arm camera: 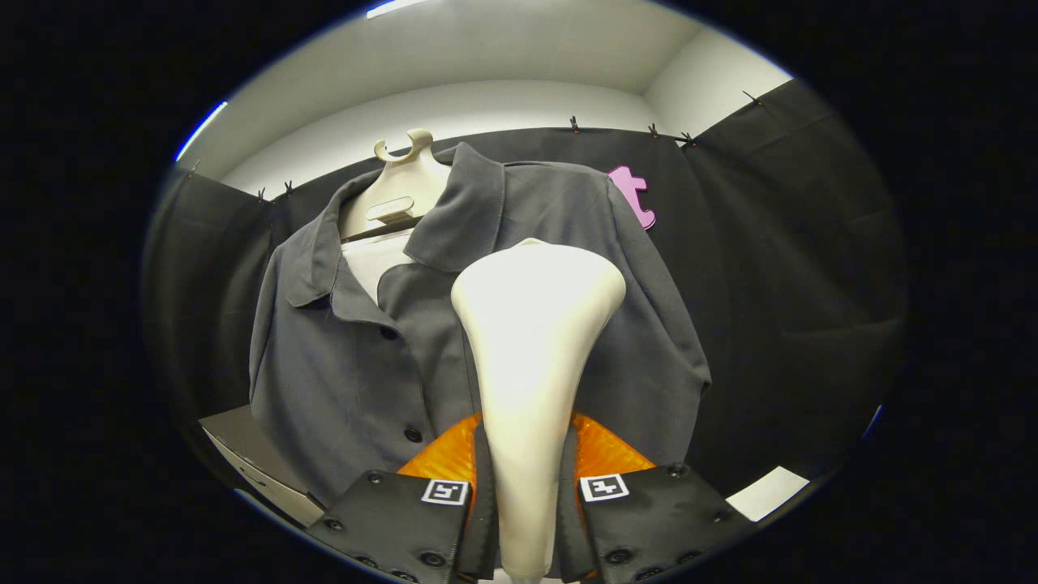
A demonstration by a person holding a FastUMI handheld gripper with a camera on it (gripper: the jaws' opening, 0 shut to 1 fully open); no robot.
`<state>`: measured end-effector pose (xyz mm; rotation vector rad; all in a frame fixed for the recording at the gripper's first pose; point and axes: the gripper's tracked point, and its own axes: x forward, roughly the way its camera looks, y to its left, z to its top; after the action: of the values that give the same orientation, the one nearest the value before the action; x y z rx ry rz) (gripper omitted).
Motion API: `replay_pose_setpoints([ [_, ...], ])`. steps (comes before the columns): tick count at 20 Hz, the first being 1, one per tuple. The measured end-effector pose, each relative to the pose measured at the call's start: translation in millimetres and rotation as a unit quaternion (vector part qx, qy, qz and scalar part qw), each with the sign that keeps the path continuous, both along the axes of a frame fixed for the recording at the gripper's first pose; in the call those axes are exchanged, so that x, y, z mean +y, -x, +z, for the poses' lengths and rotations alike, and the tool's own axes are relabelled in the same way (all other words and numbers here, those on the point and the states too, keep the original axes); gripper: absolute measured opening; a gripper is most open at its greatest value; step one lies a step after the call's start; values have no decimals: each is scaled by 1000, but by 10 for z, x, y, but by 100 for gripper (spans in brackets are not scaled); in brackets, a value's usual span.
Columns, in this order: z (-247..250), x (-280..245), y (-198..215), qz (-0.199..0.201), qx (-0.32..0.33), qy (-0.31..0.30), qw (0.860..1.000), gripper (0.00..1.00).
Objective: Iron the clothes twice with a garment steamer, once on the left side and once on the right side.
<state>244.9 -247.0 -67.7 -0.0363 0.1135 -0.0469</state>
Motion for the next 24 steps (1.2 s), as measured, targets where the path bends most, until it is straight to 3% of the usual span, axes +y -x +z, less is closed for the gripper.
replay_pose_setpoints([
  [24, -1834, -398, 715, -26, 122, -32, 992, 36],
])
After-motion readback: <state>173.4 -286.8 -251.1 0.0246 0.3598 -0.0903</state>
